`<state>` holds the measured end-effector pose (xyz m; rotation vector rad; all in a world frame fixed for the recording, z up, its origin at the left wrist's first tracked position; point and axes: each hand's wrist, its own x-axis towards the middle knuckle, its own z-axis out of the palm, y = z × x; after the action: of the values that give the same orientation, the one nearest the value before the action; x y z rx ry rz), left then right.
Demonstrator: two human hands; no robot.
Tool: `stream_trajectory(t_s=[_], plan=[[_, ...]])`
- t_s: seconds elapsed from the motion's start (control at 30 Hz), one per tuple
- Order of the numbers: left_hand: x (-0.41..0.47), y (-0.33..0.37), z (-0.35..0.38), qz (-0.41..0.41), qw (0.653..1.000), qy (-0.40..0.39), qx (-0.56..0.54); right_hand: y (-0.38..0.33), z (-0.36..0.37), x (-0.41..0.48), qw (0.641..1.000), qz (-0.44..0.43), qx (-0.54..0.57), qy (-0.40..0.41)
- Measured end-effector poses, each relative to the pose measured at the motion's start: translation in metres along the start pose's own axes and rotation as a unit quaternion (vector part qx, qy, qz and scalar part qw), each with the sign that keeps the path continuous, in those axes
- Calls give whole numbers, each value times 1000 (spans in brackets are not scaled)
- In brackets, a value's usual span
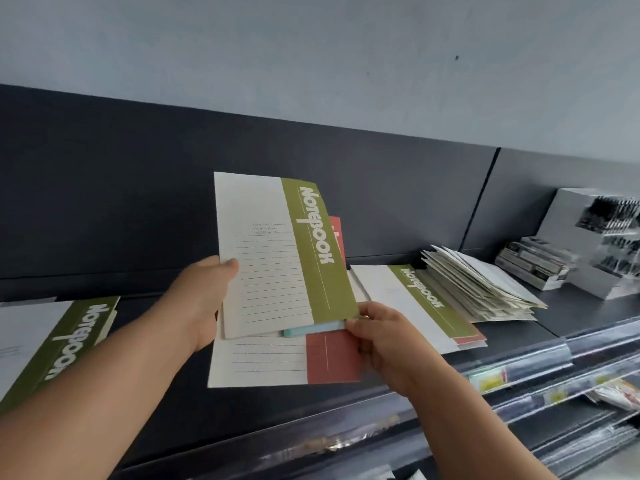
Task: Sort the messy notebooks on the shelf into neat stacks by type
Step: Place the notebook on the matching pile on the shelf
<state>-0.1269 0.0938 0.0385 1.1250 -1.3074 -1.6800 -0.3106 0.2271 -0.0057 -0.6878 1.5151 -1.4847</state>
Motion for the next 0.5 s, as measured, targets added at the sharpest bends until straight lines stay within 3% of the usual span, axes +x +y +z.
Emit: stream_trajectory(t_s=[0.17,0.37,0.5], plan=[[11,11,-27,26,999,35,9,2,17,24,999,14,28,8],[24,26,-77,47,995,90,7,-7,18,52,991,33,88,99],[31,28,-95,47,994,96,2,-8,23,68,988,42,39,141]])
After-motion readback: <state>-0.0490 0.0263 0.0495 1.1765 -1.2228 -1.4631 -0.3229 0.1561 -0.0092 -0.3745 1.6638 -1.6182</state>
